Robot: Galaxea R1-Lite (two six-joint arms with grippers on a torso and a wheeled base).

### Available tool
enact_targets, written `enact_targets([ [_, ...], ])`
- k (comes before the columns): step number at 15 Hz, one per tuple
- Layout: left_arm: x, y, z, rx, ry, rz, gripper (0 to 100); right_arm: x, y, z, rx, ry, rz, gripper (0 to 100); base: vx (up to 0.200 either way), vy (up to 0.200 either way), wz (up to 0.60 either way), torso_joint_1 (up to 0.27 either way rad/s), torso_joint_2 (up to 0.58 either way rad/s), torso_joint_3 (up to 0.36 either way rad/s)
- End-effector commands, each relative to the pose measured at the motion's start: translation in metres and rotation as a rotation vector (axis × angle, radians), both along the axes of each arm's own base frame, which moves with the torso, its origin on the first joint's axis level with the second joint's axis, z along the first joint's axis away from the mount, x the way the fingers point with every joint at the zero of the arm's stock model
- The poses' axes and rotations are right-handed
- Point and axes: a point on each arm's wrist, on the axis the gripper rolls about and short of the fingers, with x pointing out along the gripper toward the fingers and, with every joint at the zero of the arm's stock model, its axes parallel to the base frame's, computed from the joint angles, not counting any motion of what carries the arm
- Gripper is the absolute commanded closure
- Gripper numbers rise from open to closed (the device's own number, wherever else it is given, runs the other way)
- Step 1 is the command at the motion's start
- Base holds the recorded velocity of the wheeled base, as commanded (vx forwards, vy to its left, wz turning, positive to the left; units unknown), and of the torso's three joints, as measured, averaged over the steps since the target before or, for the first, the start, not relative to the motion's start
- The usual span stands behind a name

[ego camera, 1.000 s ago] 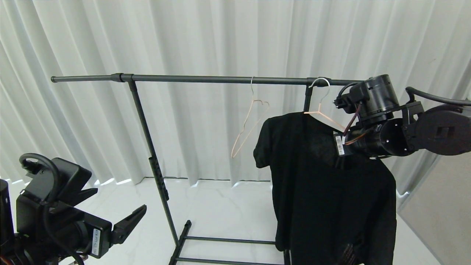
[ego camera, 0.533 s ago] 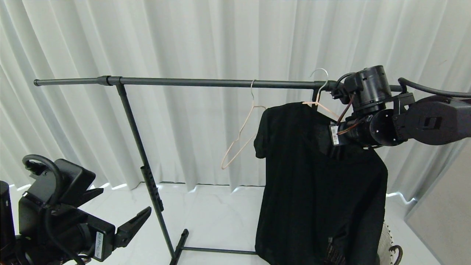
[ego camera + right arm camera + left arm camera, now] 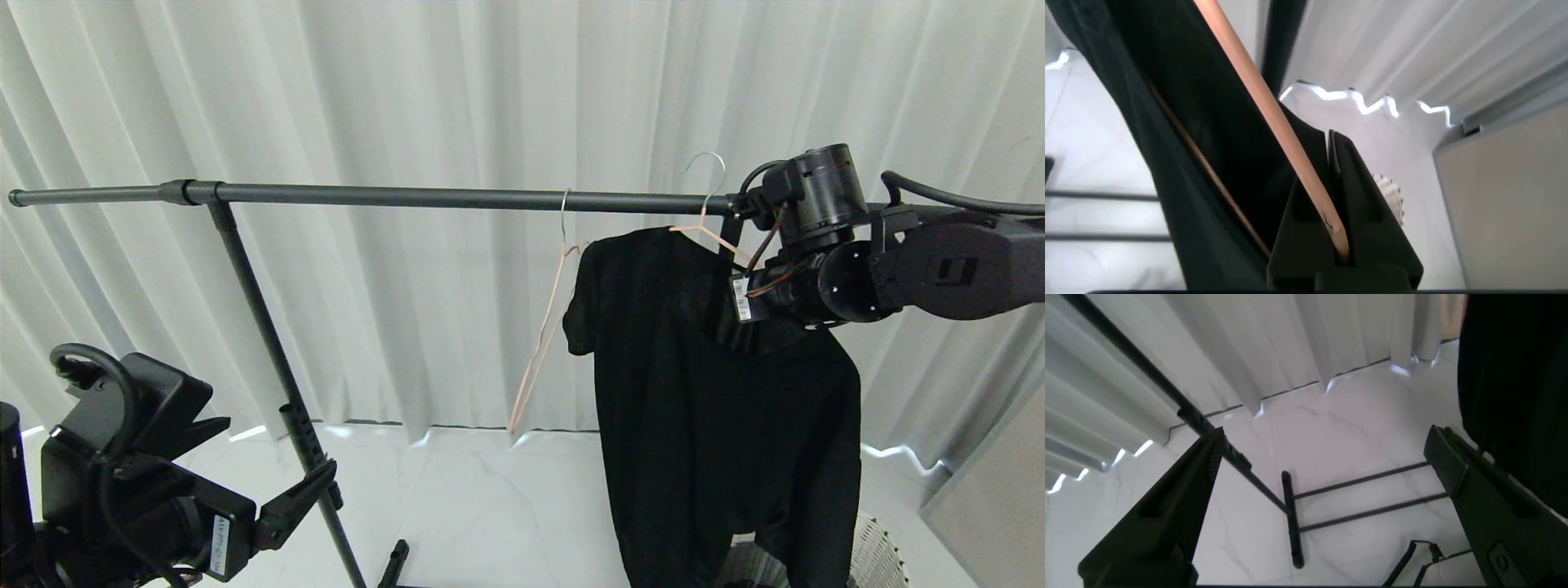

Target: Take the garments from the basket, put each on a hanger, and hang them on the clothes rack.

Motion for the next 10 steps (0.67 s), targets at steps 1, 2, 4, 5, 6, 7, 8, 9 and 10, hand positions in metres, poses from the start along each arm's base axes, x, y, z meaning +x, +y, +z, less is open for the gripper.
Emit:
enact_targets([
  [1,0.0,0.0,0.0,-0.001,-0.002,0.001,0,0.001,0.0,-0.001,-0.005,0.003,0.002,100,0.0,0.0,0.0,0.0,0.0,0.0],
  [2,0.0,-0.001,0.0,0.0,-0.002,-0.005,0,0.002,0.001,-0.003,-0.01,0.008,0.003,100,0.0,0.0,0.0,0.0,0.0,0.0],
  [4,0.0,-0.001,0.0,0.0,-0.002,-0.008,0,0.005,0.003,-0.009,-0.021,0.021,0.001,100,0.0,0.0,0.0,0.0,0.0,0.0],
  [5,0.0,-0.001,0.0,0.0,-0.002,-0.008,0,0.008,0.004,-0.013,-0.042,0.027,-0.01,100,0.0,0.0,0.0,0.0,0.0,0.0],
  [6,0.0,-0.001,0.0,0.0,-0.002,-0.008,0,0.011,0.004,-0.017,-0.062,0.03,-0.025,100,0.0,0.0,0.0,0.0,0.0,0.0],
  [7,0.0,-0.001,0.0,0.0,-0.002,-0.008,0,0.013,0.005,-0.019,-0.067,0.033,-0.029,100,0.0,0.0,0.0,0.0,0.0,0.0],
  [8,0.0,-0.001,0.0,0.0,-0.002,-0.008,0,0.017,0.006,-0.021,-0.068,0.036,-0.032,100,0.0,0.0,0.0,0.0,0.0,0.0],
  [9,-0.001,-0.001,0.0,0.001,0.0,-0.008,0,0.02,0.006,-0.025,-0.074,0.043,-0.037,100,0.0,0.0,0.0,0.0,0.0,0.0],
  [10,-0.001,-0.001,0.0,0.001,-0.001,-0.011,0,0.022,0.006,-0.028,-0.079,0.049,-0.04,100,0.0,0.0,0.0,0.0,0.0,0.0],
])
